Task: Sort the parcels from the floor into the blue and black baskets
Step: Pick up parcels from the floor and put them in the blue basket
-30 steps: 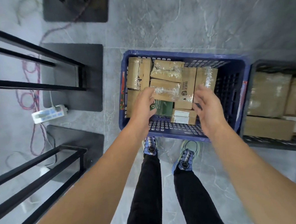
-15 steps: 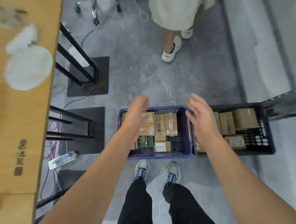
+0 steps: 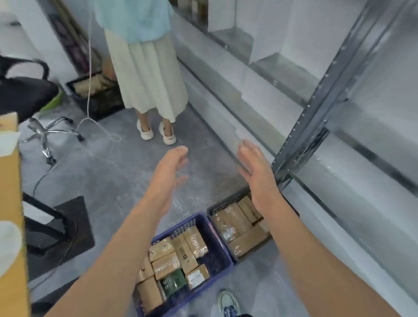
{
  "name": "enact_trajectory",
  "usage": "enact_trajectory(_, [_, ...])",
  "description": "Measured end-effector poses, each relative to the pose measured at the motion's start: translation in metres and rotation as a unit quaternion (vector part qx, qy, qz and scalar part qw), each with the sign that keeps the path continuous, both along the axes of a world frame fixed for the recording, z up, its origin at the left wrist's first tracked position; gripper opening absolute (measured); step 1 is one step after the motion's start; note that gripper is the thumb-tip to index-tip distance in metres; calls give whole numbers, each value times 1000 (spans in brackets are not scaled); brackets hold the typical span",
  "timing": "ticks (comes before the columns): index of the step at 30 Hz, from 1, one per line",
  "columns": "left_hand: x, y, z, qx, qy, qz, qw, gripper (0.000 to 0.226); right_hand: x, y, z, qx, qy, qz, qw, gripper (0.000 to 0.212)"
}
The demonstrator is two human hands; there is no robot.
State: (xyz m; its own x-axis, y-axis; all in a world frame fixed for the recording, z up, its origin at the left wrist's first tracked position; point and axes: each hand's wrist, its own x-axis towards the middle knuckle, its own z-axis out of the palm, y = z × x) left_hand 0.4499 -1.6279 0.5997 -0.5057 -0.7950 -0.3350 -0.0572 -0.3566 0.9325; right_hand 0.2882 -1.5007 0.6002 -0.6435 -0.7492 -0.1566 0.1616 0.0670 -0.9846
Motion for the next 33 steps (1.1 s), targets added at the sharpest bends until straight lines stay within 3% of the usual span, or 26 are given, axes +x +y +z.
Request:
enact_trajectory(6, [-25, 14, 45, -38, 32, -105, 993, 39, 4, 40, 49, -27, 39, -83, 995, 59])
enact_trajectory(12, [-49, 64, 73, -81, 55, -228, 969, 46, 10, 101, 84, -47, 58, -190, 979, 72])
enact_trajectory(16, [-71, 111, 88, -91, 69, -305, 945, 27, 17, 155, 98, -55, 68, -259, 962, 54])
enact_trajectory(18, [-82, 138, 92, -87, 74, -340, 933, 23, 21, 187, 103, -57, 61, -294, 952, 51])
enact_trajectory(22, [-103, 198, 94, -79, 89, -407, 906, 39, 29, 257, 109, -63, 57, -369, 925, 65])
enact_trajectory(27, [-122, 296, 98, -60, 96, -479, 870, 42, 40, 358, 105, -72, 51, -447, 890, 57])
enact_trajectory(33, [-125, 426, 99, -54, 86, -541, 835, 28, 65, 484, 100, -70, 59, -516, 852, 52])
